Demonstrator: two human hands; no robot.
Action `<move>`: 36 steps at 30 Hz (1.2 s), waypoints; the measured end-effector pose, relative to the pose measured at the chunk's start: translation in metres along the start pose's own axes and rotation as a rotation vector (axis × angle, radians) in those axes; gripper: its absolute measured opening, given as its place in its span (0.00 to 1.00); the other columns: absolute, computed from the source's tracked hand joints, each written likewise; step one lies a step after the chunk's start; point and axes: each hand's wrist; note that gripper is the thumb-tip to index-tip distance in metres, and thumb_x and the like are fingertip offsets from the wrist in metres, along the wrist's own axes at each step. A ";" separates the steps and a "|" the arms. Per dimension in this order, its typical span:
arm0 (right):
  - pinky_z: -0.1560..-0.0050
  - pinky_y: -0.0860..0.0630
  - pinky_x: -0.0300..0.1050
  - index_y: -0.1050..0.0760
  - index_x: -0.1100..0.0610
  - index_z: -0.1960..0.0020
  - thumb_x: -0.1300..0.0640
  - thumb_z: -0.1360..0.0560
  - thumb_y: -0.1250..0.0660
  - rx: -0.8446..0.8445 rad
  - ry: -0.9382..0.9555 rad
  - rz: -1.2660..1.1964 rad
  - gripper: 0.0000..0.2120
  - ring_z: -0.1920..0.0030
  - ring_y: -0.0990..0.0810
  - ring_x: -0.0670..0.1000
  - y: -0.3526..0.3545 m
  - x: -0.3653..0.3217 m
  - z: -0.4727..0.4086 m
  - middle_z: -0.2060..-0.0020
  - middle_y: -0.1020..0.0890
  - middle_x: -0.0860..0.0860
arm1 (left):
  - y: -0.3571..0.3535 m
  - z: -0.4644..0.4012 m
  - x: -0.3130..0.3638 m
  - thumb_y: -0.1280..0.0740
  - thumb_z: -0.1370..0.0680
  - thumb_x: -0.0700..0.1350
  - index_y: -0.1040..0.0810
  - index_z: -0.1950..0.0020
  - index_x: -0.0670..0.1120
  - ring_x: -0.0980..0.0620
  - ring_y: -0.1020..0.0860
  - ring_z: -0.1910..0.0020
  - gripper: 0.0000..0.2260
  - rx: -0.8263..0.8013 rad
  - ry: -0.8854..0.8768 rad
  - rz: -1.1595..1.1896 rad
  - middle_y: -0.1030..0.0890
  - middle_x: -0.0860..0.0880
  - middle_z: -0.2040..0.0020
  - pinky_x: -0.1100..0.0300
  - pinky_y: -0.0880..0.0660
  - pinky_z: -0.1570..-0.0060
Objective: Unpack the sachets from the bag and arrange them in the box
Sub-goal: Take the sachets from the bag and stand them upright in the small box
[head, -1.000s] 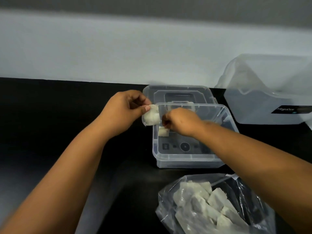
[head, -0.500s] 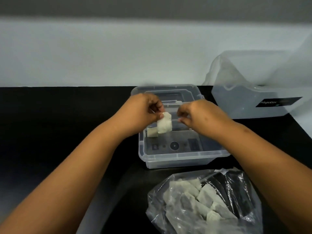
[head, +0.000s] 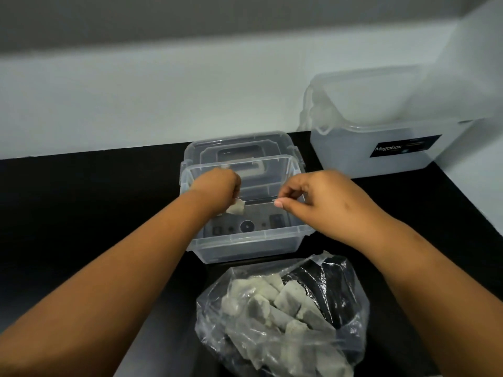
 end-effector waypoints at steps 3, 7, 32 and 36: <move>0.57 0.22 0.40 0.19 0.48 0.52 0.45 0.24 0.34 -0.020 -0.010 -0.051 0.09 0.62 0.22 0.38 0.001 0.005 0.009 0.59 0.16 0.44 | -0.003 0.000 -0.002 0.31 0.27 0.37 0.22 0.57 0.48 0.47 0.21 0.56 0.06 -0.003 0.061 -0.016 0.20 0.47 0.55 0.54 0.22 0.51; 0.65 0.30 0.33 0.19 0.48 0.54 0.45 0.24 0.33 -0.037 -0.002 -0.093 0.08 0.66 0.25 0.31 0.000 0.008 0.016 0.62 0.18 0.42 | -0.006 -0.001 -0.004 0.32 0.27 0.37 0.22 0.56 0.48 0.45 0.21 0.56 0.06 -0.006 0.125 -0.023 0.19 0.46 0.54 0.51 0.21 0.50; 0.61 0.22 0.38 0.18 0.52 0.56 0.54 0.26 0.29 -0.402 -0.213 -0.188 0.03 0.68 0.17 0.46 -0.066 0.046 0.068 0.63 0.16 0.49 | -0.001 0.144 0.077 0.28 0.26 0.49 0.19 0.53 0.52 0.63 0.25 0.67 0.04 0.244 -0.008 0.426 0.28 0.63 0.67 0.72 0.31 0.66; 0.53 0.26 0.38 0.20 0.54 0.50 0.50 0.26 0.29 -0.382 -0.240 -0.101 0.09 0.64 0.22 0.44 -0.091 0.050 0.071 0.59 0.18 0.47 | -0.029 0.151 0.079 0.27 0.27 0.49 0.20 0.56 0.51 0.62 0.25 0.67 0.04 0.155 -0.018 0.421 0.23 0.59 0.65 0.67 0.29 0.63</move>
Point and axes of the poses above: each hand's wrist, its own z-axis away from the middle knuckle, its own y-axis out of the back of the hand, x = y × z
